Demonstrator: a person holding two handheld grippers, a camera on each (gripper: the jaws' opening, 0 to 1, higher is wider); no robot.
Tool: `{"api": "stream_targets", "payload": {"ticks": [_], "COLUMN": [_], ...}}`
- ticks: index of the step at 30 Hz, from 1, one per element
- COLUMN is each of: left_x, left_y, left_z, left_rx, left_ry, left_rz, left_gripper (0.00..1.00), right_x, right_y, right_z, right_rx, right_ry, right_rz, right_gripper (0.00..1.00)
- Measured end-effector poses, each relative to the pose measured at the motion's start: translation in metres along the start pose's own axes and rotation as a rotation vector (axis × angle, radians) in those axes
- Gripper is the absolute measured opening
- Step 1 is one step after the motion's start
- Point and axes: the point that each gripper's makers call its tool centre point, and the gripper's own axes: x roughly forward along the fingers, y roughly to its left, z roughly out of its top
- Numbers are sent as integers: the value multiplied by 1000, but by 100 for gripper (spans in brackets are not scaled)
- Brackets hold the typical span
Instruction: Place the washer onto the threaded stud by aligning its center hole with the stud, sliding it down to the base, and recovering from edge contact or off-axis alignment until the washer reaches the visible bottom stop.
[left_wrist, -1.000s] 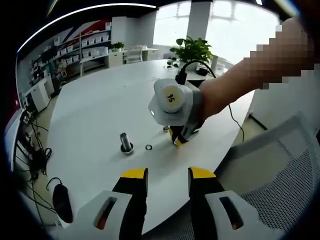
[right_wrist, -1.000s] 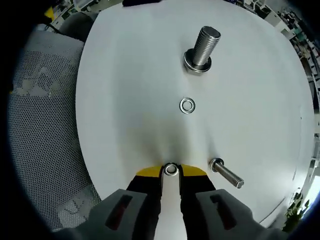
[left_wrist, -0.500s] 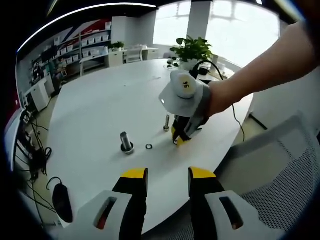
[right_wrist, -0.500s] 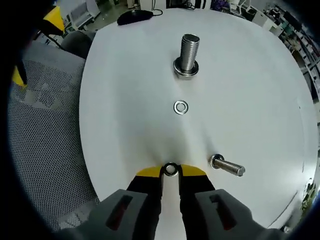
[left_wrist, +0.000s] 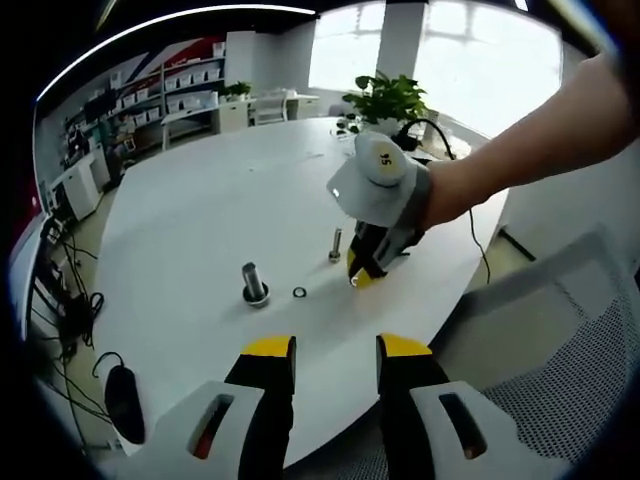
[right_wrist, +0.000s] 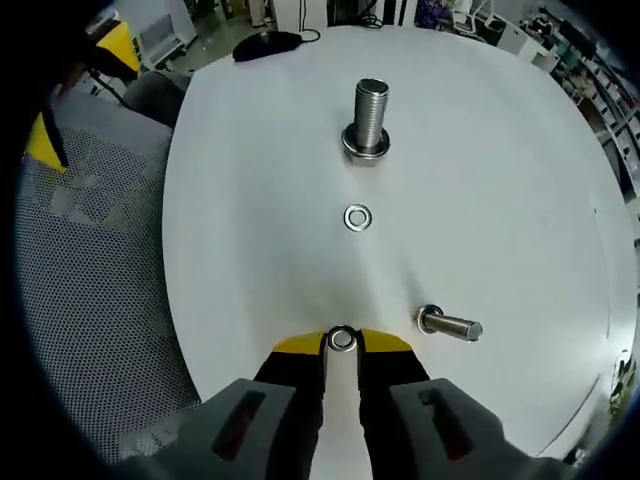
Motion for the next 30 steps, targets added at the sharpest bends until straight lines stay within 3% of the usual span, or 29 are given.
{"api": "stream_targets", "payload": {"ticks": [2, 8, 21, 30], "left_x": [-1, -1, 0, 0], "left_y": [-1, 1, 0, -2], "left_z": [1, 0, 0, 0], "left_rx": [1, 1, 7, 10], "left_ry": [1, -1, -1, 1], "left_rz": [-1, 2, 2, -1], "left_gripper": [30, 30, 30, 30], "right_x": [6, -18, -49, -55], "right_y": [-11, -12, -40, -54], "right_z": [-2, 3, 9, 19], "right_rx": [5, 7, 11, 5], "right_ry": [-12, -51, -99, -120], "right_rz": [-6, -22, -85, -117], "right_gripper": [13, 13, 13, 13]}}
